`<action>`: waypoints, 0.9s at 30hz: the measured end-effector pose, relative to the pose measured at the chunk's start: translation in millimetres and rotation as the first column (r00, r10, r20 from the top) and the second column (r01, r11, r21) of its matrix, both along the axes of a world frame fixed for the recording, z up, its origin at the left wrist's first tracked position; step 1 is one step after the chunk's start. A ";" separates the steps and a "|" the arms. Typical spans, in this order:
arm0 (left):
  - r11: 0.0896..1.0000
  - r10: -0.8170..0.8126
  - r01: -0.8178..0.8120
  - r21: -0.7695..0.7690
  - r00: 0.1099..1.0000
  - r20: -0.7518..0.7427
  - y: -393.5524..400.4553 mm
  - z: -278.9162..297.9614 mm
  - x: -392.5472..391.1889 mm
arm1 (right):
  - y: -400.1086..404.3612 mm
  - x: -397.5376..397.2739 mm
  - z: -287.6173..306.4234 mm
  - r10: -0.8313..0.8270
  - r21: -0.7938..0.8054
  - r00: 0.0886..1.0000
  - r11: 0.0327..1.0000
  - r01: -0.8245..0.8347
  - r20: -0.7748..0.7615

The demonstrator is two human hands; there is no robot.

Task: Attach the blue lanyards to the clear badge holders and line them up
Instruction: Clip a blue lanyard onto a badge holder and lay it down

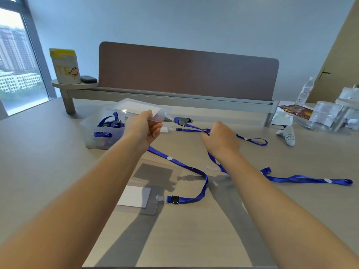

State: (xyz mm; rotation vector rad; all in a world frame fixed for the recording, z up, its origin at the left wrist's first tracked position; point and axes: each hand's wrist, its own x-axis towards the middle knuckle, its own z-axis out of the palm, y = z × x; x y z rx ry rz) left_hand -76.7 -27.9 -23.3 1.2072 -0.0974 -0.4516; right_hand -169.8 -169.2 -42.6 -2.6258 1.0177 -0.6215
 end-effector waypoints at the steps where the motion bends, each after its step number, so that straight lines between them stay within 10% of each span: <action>1: 1.000 0.002 -0.002 0.003 1.000 0.003 0.3 0.7 -0.5 | -4.9 -2.3 0.4 -0.033 0.011 0.999 0.999 0.033 -0.025; 5: 1.000 0.003 -0.003 -0.008 1.000 -0.014 -0.9 0.2 -3.1 | -11.1 -10.1 1.8 -0.030 0.446 0.999 0.895 0.008 0.042; 8: 1.000 -0.005 0.004 -0.021 0.999 -0.034 -4.1 -1.7 -6.5 | -7.2 -13.4 1.2 -0.067 0.852 0.928 0.425 -0.307 0.367; 12: 0.996 -0.055 0.052 -0.066 0.998 -0.042 -9.5 -8.6 -9.9 | -13.6 -8.5 -2.1 -0.344 0.715 0.660 0.052 -0.697 0.668; 18: 0.996 0.066 -0.066 0.059 0.998 -0.009 -18.8 -33.3 11.4 | -45.6 6.0 -2.9 -0.681 0.731 0.438 0.212 -0.649 0.586; 27: 0.884 0.293 -0.273 0.380 0.956 0.008 -63.9 -65.6 61.6 | -127.9 17.6 -15.0 -0.642 0.906 0.658 0.392 -0.159 0.394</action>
